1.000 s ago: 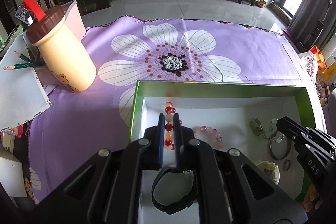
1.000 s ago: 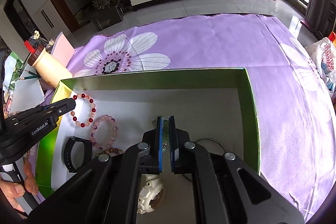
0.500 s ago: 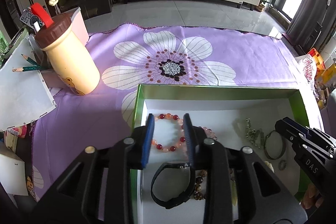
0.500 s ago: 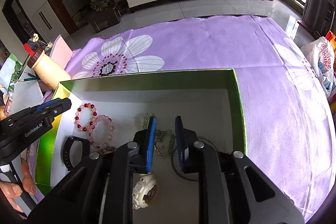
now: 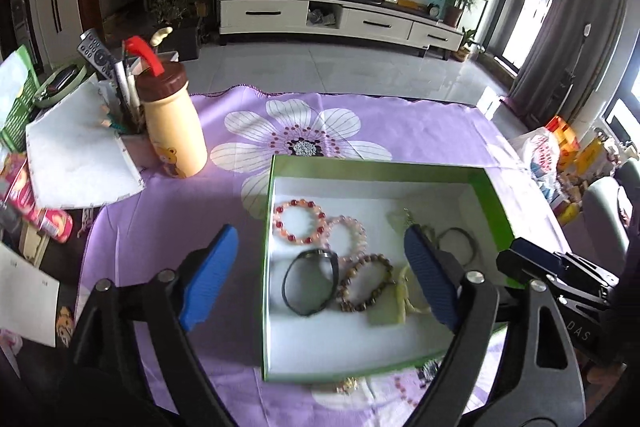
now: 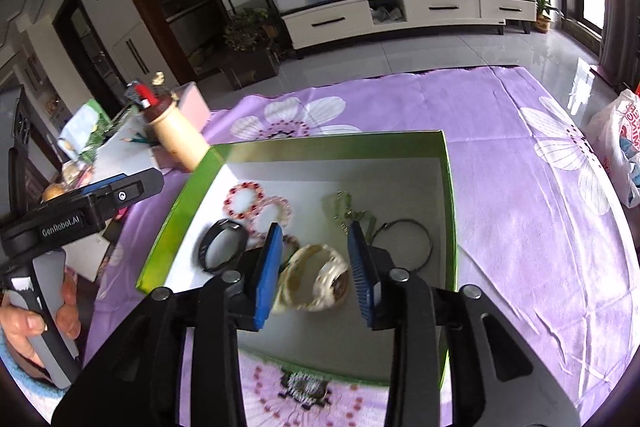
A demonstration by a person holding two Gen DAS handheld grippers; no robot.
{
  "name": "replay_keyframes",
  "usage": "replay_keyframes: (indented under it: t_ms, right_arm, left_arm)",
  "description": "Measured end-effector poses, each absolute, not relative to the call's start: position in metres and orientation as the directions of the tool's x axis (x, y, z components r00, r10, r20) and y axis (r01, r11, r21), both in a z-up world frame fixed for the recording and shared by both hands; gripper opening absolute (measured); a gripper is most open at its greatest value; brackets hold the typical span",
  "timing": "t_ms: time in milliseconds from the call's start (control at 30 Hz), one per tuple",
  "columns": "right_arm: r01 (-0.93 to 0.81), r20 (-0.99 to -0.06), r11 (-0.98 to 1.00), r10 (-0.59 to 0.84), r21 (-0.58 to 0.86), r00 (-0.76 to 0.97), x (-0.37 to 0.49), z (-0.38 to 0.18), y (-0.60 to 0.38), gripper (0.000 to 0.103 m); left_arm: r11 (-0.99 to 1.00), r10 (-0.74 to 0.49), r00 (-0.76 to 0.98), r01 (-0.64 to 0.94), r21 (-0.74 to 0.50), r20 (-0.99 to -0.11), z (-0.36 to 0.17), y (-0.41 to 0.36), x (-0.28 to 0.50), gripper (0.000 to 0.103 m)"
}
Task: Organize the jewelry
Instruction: 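Withdraw both open tools from the box toward the jewelry on the cloth, then grasp the small gold charm with the left tool while the right tool grasps the black-and-white pendant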
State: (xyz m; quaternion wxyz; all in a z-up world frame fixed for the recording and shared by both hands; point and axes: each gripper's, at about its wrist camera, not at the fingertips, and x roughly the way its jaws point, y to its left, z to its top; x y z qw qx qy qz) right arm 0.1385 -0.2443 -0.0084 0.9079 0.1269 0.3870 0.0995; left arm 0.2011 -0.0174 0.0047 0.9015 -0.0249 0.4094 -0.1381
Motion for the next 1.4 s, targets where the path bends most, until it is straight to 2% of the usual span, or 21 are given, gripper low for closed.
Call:
replay_keyframes:
  t_ms: [67,267,433,733,933,1000,1100,1333,1400]
  right_arm:
    - [-0.100,-0.669,0.948,0.285,0.302,0.686,0.124,-0.006,-0.240,0.043]
    - [-0.153,-0.662,0.952,0.295,0.265,0.689,0.081,-0.007,-0.231,0.043]
    - [-0.168,-0.702,0.964,0.266,0.208,0.660,0.061,-0.028,-0.221,0.043]
    - [-0.134,-0.783,0.977,0.213,0.166,0.584,0.054,-0.095,-0.206,0.043]
    - [-0.134,-0.790,0.981,0.193,0.140,0.582,0.061,-0.112,-0.201,0.042]
    - [-0.145,-0.785,0.982,0.183,0.120,0.591,0.063,-0.113,-0.198,0.039]
    - [-0.154,-0.780,0.984,0.166,0.090,0.603,0.066,-0.114,-0.193,0.033]
    - [-0.157,-0.775,0.986,0.144,0.058,0.616,0.070,-0.115,-0.188,0.023]
    - [-0.157,-0.773,0.986,0.143,0.057,0.617,0.071,-0.115,-0.188,0.021]
  left_arm:
    - [0.957,-0.286,0.629,0.230,-0.178,-0.723,0.008,-0.008,0.183,0.088]
    - [0.953,-0.297,0.634,0.242,-0.181,-0.714,0.006,0.008,0.134,0.088]
    - [0.956,-0.281,0.609,0.242,-0.164,-0.742,-0.017,0.010,0.108,0.088]
    - [0.954,-0.280,0.519,0.242,-0.175,-0.808,-0.082,-0.005,0.098,0.088]
    - [0.950,-0.279,0.500,0.270,-0.159,-0.820,-0.107,-0.022,0.101,0.088]
    - [0.947,-0.279,0.502,0.286,-0.147,-0.819,-0.111,-0.027,0.102,0.088]
    - [0.942,-0.277,0.512,0.310,-0.126,-0.813,-0.113,-0.036,0.103,0.081]
    - [0.943,-0.250,0.517,0.322,-0.084,-0.819,-0.124,-0.047,0.111,0.051]
    - [0.947,-0.242,0.531,0.313,-0.077,-0.812,-0.124,-0.046,0.112,0.047]
